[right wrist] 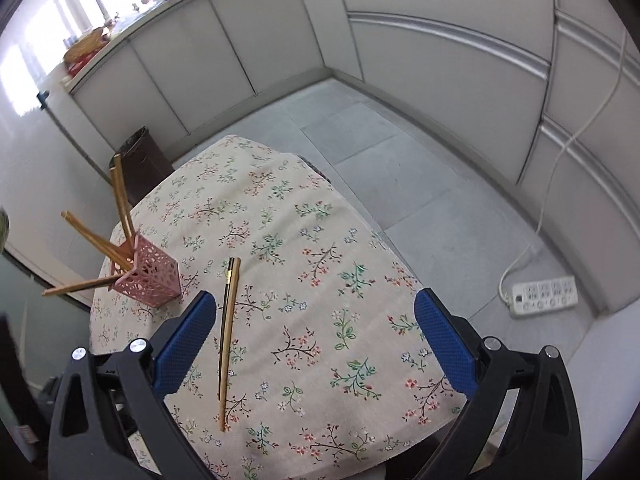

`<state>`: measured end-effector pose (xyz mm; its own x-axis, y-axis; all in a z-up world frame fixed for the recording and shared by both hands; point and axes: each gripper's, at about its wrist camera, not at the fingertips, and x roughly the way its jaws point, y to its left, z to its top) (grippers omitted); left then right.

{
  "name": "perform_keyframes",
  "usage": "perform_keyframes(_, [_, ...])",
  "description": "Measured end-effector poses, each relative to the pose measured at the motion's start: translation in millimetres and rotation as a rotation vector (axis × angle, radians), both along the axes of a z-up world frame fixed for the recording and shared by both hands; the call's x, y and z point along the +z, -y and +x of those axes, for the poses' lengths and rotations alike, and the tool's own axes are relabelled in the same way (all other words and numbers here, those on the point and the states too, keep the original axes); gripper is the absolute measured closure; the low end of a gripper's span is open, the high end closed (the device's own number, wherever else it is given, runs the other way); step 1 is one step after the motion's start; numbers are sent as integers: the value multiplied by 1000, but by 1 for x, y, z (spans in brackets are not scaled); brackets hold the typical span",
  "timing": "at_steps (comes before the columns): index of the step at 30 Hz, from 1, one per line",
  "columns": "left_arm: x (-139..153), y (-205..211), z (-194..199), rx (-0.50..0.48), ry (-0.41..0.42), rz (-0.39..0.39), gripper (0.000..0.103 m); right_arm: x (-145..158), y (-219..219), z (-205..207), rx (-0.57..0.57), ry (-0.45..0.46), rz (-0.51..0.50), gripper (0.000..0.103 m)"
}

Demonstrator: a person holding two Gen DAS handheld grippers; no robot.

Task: Organize utensils
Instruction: 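Move both tools toward the last chopsticks lying on the cloth, then grasp the black-tipped chopstick with the left tool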

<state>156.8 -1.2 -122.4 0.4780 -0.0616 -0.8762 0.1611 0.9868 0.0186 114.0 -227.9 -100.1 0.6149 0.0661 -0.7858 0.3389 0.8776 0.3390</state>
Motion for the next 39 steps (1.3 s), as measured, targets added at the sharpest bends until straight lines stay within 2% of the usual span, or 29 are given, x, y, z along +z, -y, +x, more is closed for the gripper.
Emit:
perform_keyframes(7, [-29, 43, 48, -11, -107, -57, 7, -10, 23, 1, -25, -44, 136, 6])
perform_keyframes(10, [-37, 55, 70, 8, -110, -31, 12, -12, 30, 1, -32, -46, 183, 6])
perform_keyframes(13, [-53, 60, 98, 42, -155, -23, 29, -14, 35, 3, -29, -53, 240, 6])
perform_keyframes(15, [-62, 57, 111, 69, -193, -35, 46, -15, 38, 4, -27, -59, 267, 6])
perform_keyframes(17, [-71, 55, 123, 89, -221, -32, 55, -16, 42, 4, -29, -60, 294, 6])
perform_keyframes(20, [-79, 52, 135, 111, -230, -9, 61, -16, 47, 4, -28, -57, 331, 6])
perform_keyframes(25, [-90, 51, 147, 119, -243, 17, 65, -17, 53, 5, -33, -62, 356, 6])
perform_keyframes(28, [-93, 54, 152, 108, -242, 36, 71, -19, 55, 5, -38, -68, 365, 6])
perform_keyframes(31, [-95, 55, 159, 99, -246, 53, 75, -21, 56, 5, -43, -74, 363, 6])
perform_keyframes(33, [-101, 55, 165, 93, -283, 48, 77, -21, 56, 6, -43, -77, 357, 6])
perform_keyframes(37, [-103, 58, 168, 57, -285, 69, 78, -22, 56, 7, -52, -85, 332, 6])
perform_keyframes(39, [-105, 61, 169, 20, -280, 67, 85, -24, 57, 8, -58, -92, 323, 6])
